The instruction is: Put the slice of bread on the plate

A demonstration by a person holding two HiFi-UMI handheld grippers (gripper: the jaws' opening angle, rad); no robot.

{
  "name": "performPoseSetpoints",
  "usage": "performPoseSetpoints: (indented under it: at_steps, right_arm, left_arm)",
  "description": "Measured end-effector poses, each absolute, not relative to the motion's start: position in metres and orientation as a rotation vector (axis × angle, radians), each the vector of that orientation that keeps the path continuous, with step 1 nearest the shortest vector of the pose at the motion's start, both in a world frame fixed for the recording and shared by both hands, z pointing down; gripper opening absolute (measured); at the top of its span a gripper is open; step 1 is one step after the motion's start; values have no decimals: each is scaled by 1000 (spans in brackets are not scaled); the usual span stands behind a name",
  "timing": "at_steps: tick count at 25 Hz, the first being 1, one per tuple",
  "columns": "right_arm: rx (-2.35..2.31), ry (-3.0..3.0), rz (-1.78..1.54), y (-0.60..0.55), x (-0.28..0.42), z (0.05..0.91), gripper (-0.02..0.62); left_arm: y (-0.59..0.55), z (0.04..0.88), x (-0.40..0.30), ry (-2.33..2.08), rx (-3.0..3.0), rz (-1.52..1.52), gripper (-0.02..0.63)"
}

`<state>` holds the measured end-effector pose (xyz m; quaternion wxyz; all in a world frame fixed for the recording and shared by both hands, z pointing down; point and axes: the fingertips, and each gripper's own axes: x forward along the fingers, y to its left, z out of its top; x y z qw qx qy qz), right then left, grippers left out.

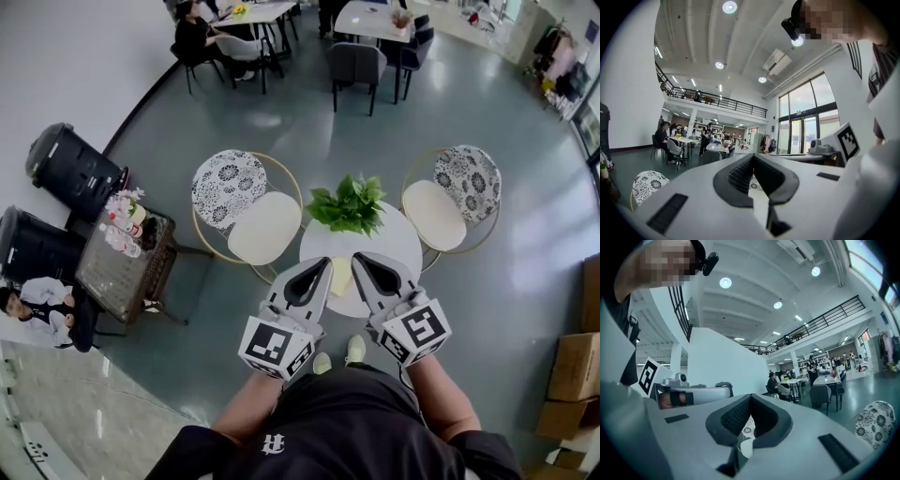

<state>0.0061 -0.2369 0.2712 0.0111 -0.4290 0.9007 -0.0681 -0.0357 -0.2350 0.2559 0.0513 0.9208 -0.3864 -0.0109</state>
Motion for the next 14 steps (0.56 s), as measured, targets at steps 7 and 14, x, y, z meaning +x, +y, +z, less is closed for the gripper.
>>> performPoseSetpoints:
  at_steps: [7,14]
  right_arm:
    - [-1337,2814,-179,-235,8,264,3]
    - [-1340,2825,-155,-229,4,257,3]
  left_arm:
    - [-233,250,-37,-1196,2806,-62,6]
    - [-227,244,-40,-1200,2810,-71,6]
